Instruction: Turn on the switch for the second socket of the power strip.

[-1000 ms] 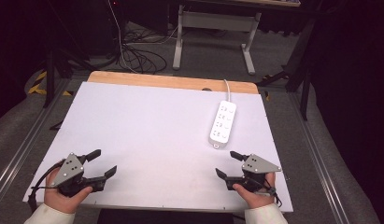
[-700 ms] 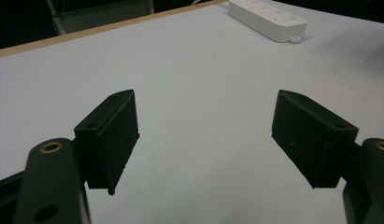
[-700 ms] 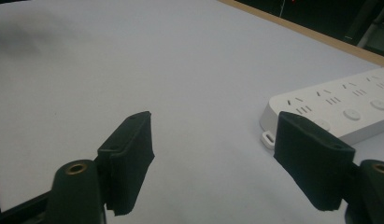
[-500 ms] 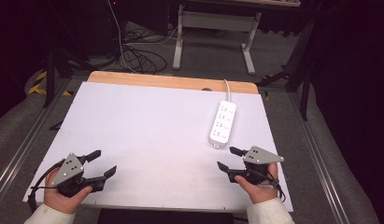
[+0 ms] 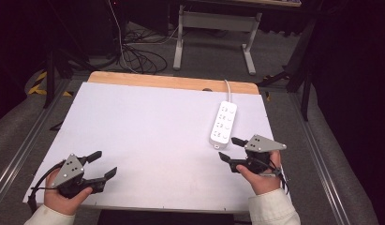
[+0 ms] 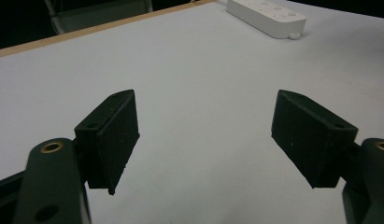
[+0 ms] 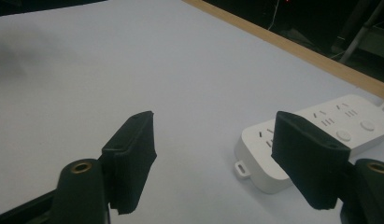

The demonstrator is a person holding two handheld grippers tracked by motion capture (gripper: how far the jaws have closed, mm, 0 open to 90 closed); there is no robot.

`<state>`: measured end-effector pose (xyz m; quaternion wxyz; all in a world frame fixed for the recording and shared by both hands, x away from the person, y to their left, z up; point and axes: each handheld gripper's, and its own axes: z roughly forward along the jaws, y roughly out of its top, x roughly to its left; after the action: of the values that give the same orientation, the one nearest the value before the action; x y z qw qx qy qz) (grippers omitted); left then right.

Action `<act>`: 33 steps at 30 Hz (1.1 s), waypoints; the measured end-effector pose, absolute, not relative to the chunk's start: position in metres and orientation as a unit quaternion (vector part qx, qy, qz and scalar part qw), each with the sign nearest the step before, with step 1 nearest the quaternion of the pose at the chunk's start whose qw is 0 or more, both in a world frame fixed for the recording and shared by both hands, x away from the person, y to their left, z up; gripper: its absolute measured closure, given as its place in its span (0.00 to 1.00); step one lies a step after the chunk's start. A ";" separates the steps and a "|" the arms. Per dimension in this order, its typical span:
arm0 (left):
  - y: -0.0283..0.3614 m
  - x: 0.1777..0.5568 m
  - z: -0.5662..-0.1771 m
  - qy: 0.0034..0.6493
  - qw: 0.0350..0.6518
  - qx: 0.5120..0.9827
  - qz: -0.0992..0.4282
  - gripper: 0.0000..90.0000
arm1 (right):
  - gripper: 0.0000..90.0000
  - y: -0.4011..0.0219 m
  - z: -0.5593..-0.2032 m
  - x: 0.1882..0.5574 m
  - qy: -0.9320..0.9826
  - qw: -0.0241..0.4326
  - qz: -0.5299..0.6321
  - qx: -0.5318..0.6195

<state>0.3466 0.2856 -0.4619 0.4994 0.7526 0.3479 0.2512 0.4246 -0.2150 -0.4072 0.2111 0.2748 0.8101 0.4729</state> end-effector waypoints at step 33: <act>0.289 0.345 -0.461 0.345 0.491 0.756 0.261 0.27 | 1.00 -0.218 -0.380 0.499 0.818 0.216 0.442 0.296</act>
<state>0.3448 0.2889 -0.4614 0.4914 0.7560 0.3447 0.2611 0.4987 -0.2181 -0.3797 0.2165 0.2961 0.8184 0.4424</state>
